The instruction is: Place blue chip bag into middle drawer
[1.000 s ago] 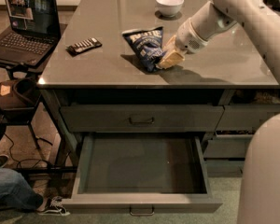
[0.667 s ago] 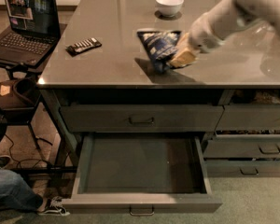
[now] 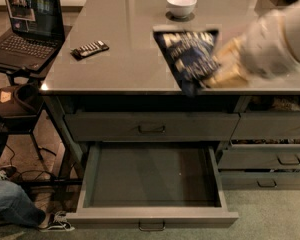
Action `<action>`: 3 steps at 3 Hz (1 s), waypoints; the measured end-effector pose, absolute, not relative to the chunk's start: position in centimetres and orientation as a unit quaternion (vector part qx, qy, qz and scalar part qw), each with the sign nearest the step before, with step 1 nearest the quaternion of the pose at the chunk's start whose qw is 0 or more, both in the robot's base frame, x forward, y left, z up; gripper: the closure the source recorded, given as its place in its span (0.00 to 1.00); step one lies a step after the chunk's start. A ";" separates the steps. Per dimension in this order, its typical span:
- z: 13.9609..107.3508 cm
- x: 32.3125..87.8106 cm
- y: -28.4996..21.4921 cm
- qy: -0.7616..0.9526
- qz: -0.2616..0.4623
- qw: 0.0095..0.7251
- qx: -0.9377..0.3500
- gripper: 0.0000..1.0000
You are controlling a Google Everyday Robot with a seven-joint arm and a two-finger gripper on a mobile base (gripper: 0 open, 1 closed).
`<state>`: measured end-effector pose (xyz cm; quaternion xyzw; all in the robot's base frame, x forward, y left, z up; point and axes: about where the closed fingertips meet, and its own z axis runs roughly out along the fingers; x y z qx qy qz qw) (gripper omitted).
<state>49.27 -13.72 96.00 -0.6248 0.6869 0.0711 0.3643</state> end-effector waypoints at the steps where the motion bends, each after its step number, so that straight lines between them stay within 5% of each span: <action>1: 93.5 46.3 -16.9 0.710 0.063 0.343 -0.611 1.00; 3: 90.3 46.3 -16.0 0.723 0.061 0.335 -0.601 1.00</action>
Offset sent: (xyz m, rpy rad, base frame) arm -0.0306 -0.0301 -0.0223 -0.0335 0.0323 -0.0455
